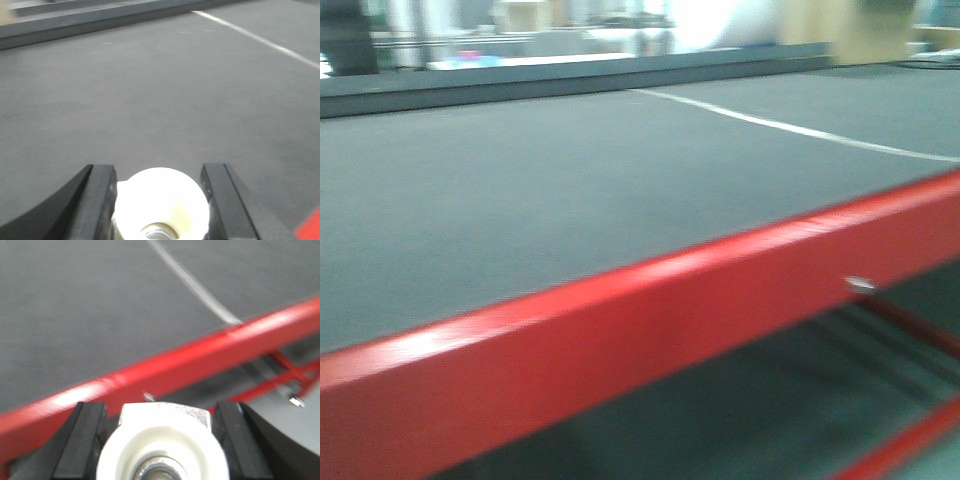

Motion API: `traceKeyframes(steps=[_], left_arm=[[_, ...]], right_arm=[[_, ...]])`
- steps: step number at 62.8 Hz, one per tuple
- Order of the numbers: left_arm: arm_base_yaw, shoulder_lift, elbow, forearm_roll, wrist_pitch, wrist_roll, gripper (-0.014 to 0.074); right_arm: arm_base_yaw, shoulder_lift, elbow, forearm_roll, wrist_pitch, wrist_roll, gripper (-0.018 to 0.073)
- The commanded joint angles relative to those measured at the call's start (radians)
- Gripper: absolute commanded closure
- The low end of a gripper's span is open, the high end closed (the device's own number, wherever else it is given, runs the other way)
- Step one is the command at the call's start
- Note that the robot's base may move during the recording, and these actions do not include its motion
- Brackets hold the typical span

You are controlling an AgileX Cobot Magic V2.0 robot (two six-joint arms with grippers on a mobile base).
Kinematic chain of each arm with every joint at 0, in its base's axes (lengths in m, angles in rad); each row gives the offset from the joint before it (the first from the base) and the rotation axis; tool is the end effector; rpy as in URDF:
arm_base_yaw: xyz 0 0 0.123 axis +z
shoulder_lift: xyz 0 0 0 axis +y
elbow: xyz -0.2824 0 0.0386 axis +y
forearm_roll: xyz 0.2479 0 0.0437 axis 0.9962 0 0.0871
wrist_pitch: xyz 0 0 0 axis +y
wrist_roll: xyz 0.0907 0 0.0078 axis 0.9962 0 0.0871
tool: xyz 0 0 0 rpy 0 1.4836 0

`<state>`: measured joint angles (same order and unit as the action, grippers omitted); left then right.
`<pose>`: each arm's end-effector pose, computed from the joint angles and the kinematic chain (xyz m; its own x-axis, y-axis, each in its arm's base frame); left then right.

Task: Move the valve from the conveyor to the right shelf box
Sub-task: 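Drive the base away from the conveyor to the shelf of blue bins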

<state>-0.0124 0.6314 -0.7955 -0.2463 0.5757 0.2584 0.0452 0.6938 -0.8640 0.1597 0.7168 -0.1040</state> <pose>0.1180 -0.0136 0.3768 -0.2981 0.0538 -0.9530 0.1539 0.9881 0.0076 0.1253 0.0152 0.3786 -0.4396 -0.0031 -0.8982 -0.1314 0.9895 0.0609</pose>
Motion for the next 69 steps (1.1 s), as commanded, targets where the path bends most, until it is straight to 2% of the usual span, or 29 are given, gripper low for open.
traceKeyframes(steps=[1,69], left_arm=[[-0.001,-0.005,-0.005,-0.013,-0.048,0.001,0.0708],[-0.001,-0.005,-0.005,-0.013,-0.048,0.001,0.0708]], right_arm=[[-0.002,-0.008,-0.005,-0.005,-0.074,-0.001,0.0722],[-0.002,-0.008,-0.005,-0.005,-0.074,-0.001,0.0722]])
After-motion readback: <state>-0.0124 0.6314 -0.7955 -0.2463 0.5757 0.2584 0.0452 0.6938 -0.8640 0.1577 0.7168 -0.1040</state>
